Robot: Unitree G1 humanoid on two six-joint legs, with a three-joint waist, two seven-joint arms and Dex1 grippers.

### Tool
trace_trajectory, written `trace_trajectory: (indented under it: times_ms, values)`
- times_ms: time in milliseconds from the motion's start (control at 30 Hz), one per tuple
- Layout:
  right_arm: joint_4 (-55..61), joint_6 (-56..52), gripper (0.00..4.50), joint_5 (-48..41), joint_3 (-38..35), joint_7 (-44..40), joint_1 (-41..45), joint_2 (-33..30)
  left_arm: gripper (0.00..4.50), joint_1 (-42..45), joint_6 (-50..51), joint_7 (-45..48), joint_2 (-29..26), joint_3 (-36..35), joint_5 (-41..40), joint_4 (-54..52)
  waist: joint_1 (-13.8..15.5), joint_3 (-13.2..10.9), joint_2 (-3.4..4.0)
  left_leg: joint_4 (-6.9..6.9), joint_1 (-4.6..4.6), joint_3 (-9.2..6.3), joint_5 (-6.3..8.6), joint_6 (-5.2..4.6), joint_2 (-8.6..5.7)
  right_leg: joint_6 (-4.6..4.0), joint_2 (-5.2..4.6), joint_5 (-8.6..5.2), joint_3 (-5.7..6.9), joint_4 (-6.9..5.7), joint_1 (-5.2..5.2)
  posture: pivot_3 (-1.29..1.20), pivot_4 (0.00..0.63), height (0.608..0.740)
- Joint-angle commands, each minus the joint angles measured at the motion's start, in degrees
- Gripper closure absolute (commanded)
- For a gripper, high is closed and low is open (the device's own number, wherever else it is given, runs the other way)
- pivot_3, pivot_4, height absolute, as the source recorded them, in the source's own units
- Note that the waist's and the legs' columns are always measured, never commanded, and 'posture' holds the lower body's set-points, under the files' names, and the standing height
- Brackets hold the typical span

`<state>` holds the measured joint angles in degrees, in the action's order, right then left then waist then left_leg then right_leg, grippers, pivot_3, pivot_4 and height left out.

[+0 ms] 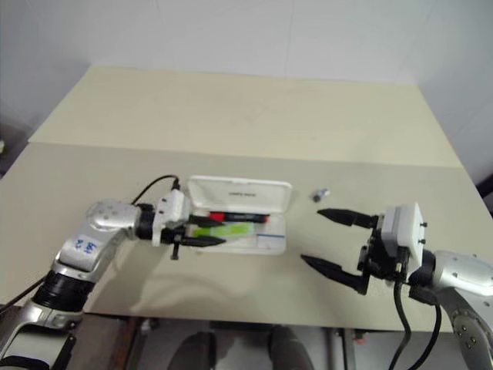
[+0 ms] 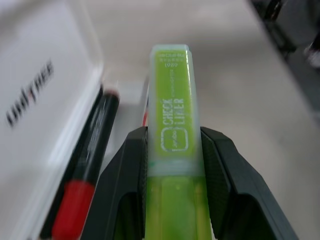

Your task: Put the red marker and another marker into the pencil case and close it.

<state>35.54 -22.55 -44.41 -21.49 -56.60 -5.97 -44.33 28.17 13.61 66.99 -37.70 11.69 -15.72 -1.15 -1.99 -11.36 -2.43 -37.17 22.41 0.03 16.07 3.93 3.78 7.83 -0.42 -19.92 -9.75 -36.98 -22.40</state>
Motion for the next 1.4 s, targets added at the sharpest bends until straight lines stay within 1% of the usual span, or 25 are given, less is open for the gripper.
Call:
trace_trajectory:
  times_ms: [33, 267, 500, 667, 733, 833, 1000, 1233, 1400]
  values:
    - [2.2, 0.9, 0.0, -0.2, -0.8, 1.4, -0.8, 0.6, 3.42, 1.2, -1.4, 0.4, 0.0, 0.6, 1.5, -0.9, 0.1, 0.0, 0.0, 0.01, 0.01, 0.0, 0.0, 0.0, 0.0, 0.0, 0.0, 0.0, 0.0, 0.0, 0.0, 0.0, 0.15, 0.74]
    - [3.0, 1.2, 0.0, 0.2, -0.3, 3.1, -1.3, 0.8, 3.42, 1.7, -3.8, 0.6, 0.2, 1.2, 4.3, 0.8, 0.3, 0.0, 0.0, 0.02, 0.02, 0.0, 0.0, 0.0, 0.0, -0.01, -0.01, -0.01, 0.0, 0.0, -0.01, 0.0, 0.15, 0.74]
    - [3.0, 1.1, 0.0, 0.4, 0.6, 4.1, -0.7, 0.6, 3.42, 2.3, -4.1, 0.1, -0.2, 1.2, 6.3, 1.0, 0.3, 0.0, 0.0, -0.01, 0.02, -0.01, 0.0, 0.0, 0.0, -0.01, -0.01, -0.01, 0.0, -0.04, -0.01, 0.0, 0.15, 0.74]
    - [2.7, 1.1, 0.0, 0.6, 1.3, 4.5, 0.2, 0.6, 3.42, 2.4, -5.2, -1.3, 0.8, 0.8, 7.4, 1.6, 0.3, 0.0, 0.0, -0.02, 0.01, -0.01, 0.0, 0.0, 0.0, -0.01, -0.01, -0.01, 0.0, -0.06, -0.01, 0.0, 0.15, 0.74]
    - [2.7, 1.1, 0.0, 0.7, 1.4, 4.5, 0.3, 0.6, 2.66, 2.3, -4.9, -1.8, 1.1, 0.5, 7.4, 1.4, 0.3, 0.0, 0.0, -0.03, 0.01, -0.01, 0.0, 0.0, 0.0, -0.01, -0.01, -0.01, 0.0, -0.08, -0.01, 0.0, 0.15, 0.74]
    - [2.5, 1.1, 0.0, 0.8, 1.4, 4.5, 0.5, 0.6, 1.74, 2.2, -3.8, -2.3, 1.3, 0.2, 6.8, 0.1, 0.3, 0.0, 0.0, -0.03, 0.01, -0.01, 0.0, 0.0, 0.0, -0.01, -0.01, -0.01, 0.01, -0.08, -0.01, 0.0, 0.15, 0.74]
    - [2.2, 1.0, 0.0, 1.0, 1.8, 4.7, 1.2, 0.6, 0.03, 2.2, -1.0, -2.6, 1.3, -0.1, 5.7, -2.9, 0.3, 0.0, 0.0, -0.05, 0.01, -0.01, 0.0, 0.0, 0.0, 0.0, -0.01, -0.01, 0.01, -0.11, -0.01, 0.0, 0.15, 0.74]
    - [1.7, 1.0, 0.0, 1.3, 2.6, 4.9, 2.1, 0.6, 0.03, 1.0, 1.8, -2.8, 0.7, -0.5, 4.7, -6.3, 0.3, 0.0, 0.0, -0.06, 0.01, -0.01, 0.0, 0.0, 0.0, 0.0, -0.01, -0.01, 0.01, -0.14, -0.01, 0.0, 0.15, 0.74]
    - [1.4, 1.0, 0.0, 1.5, 3.2, 5.0, 2.6, 0.7, 0.03, 0.8, 0.7, -4.6, 1.2, -0.2, 6.5, -5.4, 0.3, 0.0, 0.0, -0.11, 0.01, -0.02, 0.0, 0.0, 0.0, 0.0, -0.01, -0.01, 0.0, -0.17, -0.01, 0.0, 0.15, 0.74]
